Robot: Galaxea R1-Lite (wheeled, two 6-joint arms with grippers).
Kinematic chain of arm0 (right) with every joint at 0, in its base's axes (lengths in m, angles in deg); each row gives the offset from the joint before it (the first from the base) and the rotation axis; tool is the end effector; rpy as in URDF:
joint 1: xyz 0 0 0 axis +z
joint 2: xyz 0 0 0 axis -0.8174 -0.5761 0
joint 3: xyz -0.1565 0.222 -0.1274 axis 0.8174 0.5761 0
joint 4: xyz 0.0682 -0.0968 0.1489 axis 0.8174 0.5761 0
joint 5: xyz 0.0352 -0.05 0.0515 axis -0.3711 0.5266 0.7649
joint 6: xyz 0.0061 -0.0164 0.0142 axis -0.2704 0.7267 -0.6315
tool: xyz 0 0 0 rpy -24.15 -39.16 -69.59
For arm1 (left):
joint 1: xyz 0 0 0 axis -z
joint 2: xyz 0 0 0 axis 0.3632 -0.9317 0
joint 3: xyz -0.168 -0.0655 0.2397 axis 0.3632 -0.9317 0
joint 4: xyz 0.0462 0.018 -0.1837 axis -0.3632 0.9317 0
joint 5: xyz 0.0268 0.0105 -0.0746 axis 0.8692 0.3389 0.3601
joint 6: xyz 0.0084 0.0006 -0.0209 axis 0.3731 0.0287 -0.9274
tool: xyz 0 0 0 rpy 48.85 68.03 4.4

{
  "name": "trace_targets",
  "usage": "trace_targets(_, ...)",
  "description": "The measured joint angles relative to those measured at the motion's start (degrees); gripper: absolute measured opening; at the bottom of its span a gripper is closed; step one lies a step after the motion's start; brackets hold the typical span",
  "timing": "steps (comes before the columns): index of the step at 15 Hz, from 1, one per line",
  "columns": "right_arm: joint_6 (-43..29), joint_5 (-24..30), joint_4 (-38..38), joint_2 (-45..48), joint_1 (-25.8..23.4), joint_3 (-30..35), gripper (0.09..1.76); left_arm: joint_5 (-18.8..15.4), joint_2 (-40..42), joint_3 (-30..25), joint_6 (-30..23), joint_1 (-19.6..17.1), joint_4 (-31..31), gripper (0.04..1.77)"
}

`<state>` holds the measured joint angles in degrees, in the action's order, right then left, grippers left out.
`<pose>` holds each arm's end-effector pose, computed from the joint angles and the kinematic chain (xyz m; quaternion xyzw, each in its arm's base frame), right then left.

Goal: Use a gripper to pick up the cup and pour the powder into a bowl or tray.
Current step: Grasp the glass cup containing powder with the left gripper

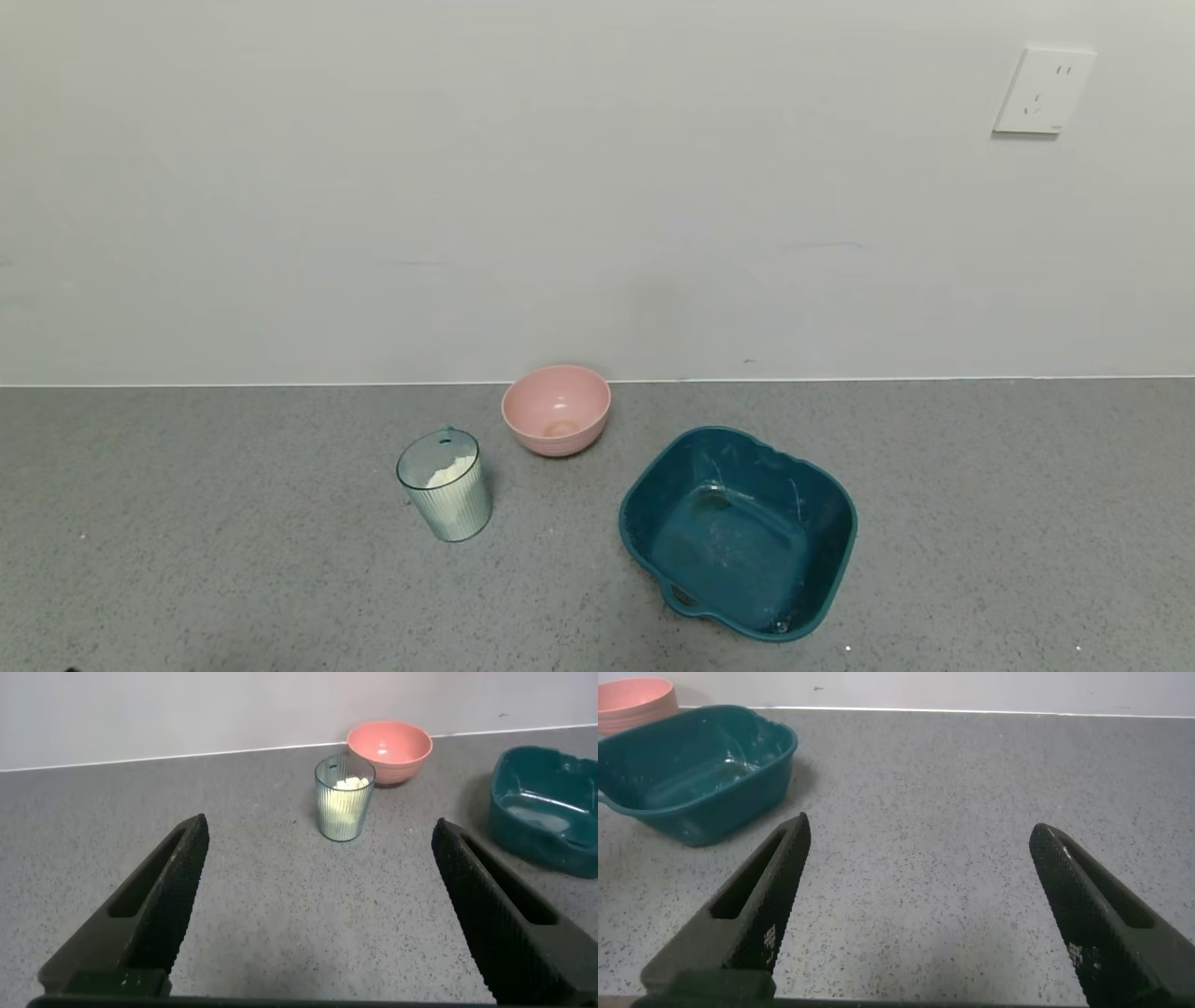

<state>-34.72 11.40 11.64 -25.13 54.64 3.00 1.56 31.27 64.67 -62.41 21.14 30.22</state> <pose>-0.0229 0.0000 0.0761 0.0098 -0.0029 -0.0016 0.9999 0.0013 -0.0018 0.1739 0.0178 0.0269 -0.0400 0.9987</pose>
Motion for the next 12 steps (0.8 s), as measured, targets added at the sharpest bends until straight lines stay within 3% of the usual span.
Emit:
trace_targets(4,0.0,0.0,0.0,0.0,0.0,0.0,1.71,0.0,-15.3,6.6,0.3,0.0,-1.6,1.72)
trace_targets(10,0.0,0.0,0.0,0.0,0.0,0.0,1.71,0.1,-37.0,8.1,0.2,0.2,-18.5,1.72)
trace_targets(12,0.0,0.0,0.0,0.0,0.0,0.0,1.71,0.3,-42.2,7.7,-0.3,1.9,-22.9,1.72)
